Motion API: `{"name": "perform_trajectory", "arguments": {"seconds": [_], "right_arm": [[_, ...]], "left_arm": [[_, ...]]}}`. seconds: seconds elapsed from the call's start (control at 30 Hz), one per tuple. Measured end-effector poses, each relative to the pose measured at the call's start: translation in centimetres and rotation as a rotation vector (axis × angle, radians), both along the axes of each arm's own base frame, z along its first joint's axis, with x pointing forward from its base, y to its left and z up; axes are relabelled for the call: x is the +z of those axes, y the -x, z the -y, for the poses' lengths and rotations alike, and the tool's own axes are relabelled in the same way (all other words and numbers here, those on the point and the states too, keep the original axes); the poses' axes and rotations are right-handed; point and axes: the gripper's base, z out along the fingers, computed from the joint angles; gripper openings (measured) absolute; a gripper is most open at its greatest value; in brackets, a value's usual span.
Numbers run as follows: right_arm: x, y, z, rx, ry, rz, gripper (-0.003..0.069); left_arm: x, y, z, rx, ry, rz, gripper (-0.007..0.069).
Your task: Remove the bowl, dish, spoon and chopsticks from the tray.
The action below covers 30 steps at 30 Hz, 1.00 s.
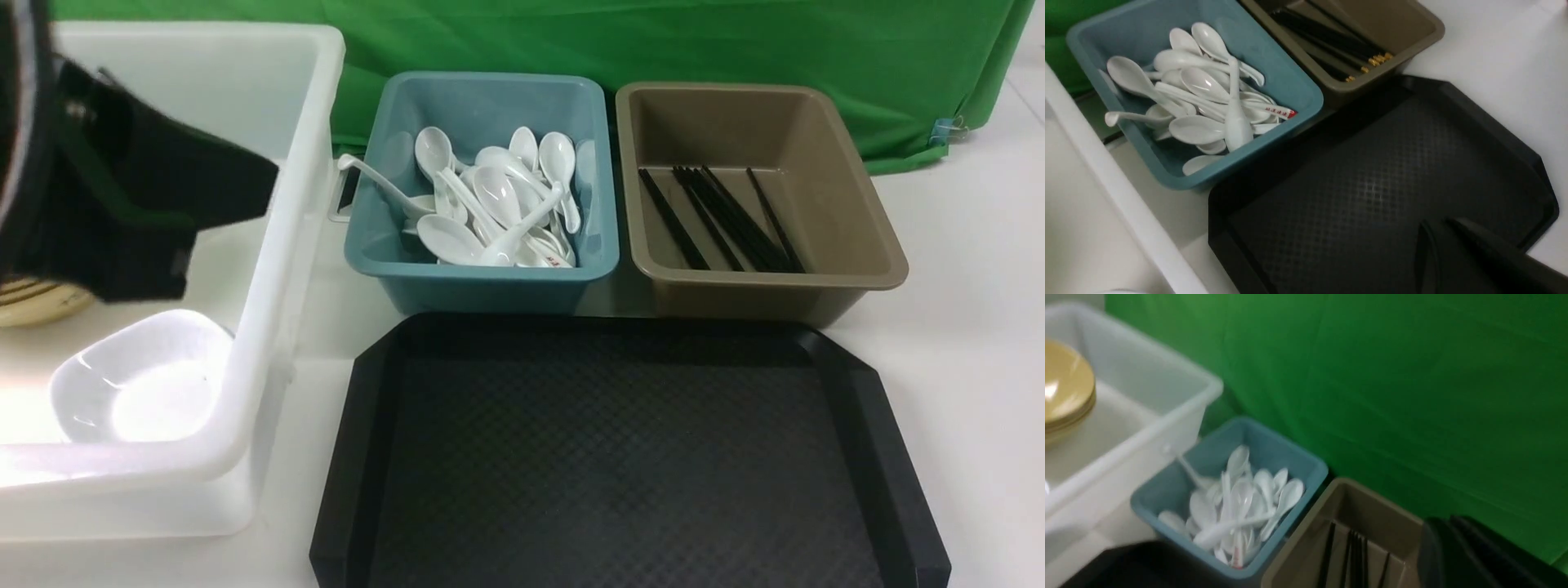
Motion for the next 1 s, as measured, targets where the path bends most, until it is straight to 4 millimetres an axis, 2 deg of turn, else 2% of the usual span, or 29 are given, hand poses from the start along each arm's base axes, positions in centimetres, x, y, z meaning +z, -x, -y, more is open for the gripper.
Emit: {"name": "perform_trajectory", "arguments": {"seconds": [0.07,0.1,0.13,0.17,0.2,0.27,0.3,0.33,0.37,0.5,0.63,1.0], "right_arm": [[-2.6,2.9,2.5,-0.013,-0.072,0.086,0.0003],[-5.9,5.0,4.1,-0.003,-0.111,0.178,0.0003],[-6.4,5.2,4.2,-0.007,-0.102,0.179,0.0003],[-9.7,6.1,4.7,0.018,-0.098,0.24,0.0003],[-12.0,6.9,5.1,0.045,-0.1,0.29,0.0003],[-14.2,8.2,5.6,0.086,-0.124,0.37,0.0003],[-14.6,8.1,5.4,0.086,-0.112,0.361,0.0003],[-16.8,8.7,5.4,0.13,-0.124,0.406,0.0003],[-17.7,9.0,5.4,0.149,-0.138,0.429,0.0003],[-19.0,9.6,5.5,0.185,-0.204,0.448,0.0012],[-19.0,9.8,5.5,0.194,-0.217,0.456,0.0045],[-19.3,9.6,5.5,0.188,-0.209,0.442,0.0112]], "left_arm": [[-0.9,0.5,-0.4,0.025,0.042,0.028,0.0001],[-2.5,1.2,-0.8,0.053,0.086,0.042,0.0001],[-2.7,1.2,-0.8,0.055,0.093,0.044,0.0001],[-4.1,1.8,-1.2,0.067,0.12,0.077,0.0001],[-5.2,2.3,-1.5,0.078,0.143,0.1,0.0001],[-6.4,3.1,-1.9,0.099,0.196,0.132,0.0001],[-6.9,3.1,-2.0,0.102,0.198,0.125,0.0001],[-8.3,3.7,-2.4,0.121,0.241,0.155,0.0001],[-9.0,4.1,-2.6,0.129,0.26,0.173,0.0001],[-11.7,5.1,-3.5,0.16,0.325,0.266,0.0001],[-12.6,5.4,-3.7,0.169,0.343,0.292,0.0001],[-12.7,5.4,-3.8,0.172,0.35,0.301,0.0003]]}}
